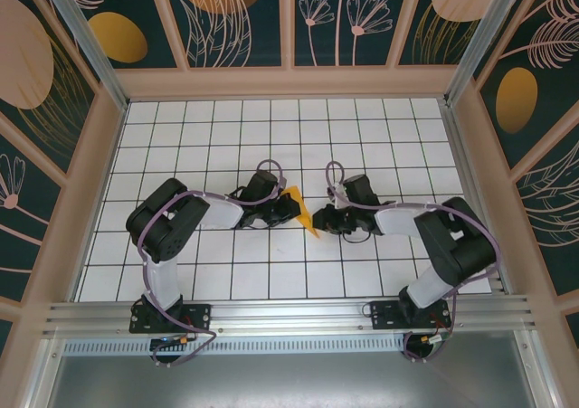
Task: Fold a paper plane with a square sheet of paper (pick it up from the middle)
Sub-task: Fold the wing for the fifth time at the center of the table.
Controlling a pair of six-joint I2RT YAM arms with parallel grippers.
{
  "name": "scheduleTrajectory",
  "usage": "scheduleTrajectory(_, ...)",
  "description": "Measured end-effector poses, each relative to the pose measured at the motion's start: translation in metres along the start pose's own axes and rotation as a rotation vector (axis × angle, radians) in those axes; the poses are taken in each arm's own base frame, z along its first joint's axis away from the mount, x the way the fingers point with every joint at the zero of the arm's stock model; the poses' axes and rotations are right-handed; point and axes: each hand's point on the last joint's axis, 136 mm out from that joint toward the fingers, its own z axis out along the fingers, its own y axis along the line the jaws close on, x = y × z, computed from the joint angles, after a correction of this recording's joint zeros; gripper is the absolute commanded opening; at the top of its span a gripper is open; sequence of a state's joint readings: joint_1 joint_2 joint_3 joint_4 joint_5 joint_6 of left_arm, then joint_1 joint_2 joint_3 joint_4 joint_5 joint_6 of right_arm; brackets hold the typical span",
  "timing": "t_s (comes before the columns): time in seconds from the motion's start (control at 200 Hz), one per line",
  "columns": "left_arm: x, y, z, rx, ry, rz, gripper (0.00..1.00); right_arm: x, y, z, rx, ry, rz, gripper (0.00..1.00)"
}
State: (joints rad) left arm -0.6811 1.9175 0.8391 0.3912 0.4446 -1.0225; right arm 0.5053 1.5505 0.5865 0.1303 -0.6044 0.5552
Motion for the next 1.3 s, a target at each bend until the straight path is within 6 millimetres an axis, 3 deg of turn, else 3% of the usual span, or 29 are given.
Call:
scheduleTrajectory(0.12,0.000,0.000,0.000,-0.002,0.001,-0.001,0.10,-0.012,0.022,-0.007,-0.020,-0.027,-0.067,0.14)
scheduleTrajectory(0.28,0.000,0.000,0.000,-0.005,0.002,-0.002,0.09,-0.007,0.040,0.006,-0.045,0.024,-0.119,0.11)
scheduleTrajectory(0.525,0.000,0.001,0.000,-0.012,-0.002,-0.006,0.06,0.002,0.017,0.024,0.017,0.101,-0.066,0.06)
scheduleTrajectory(0.696,-0.002,0.001,0.001,-0.035,-0.010,-0.009,0.06,0.006,0.003,0.025,0.079,0.116,-0.047,0.05)
scheduleTrajectory(1.301,-0.004,0.001,0.003,-0.067,-0.017,-0.012,0.06,0.008,-0.006,0.025,0.117,0.112,-0.045,0.05)
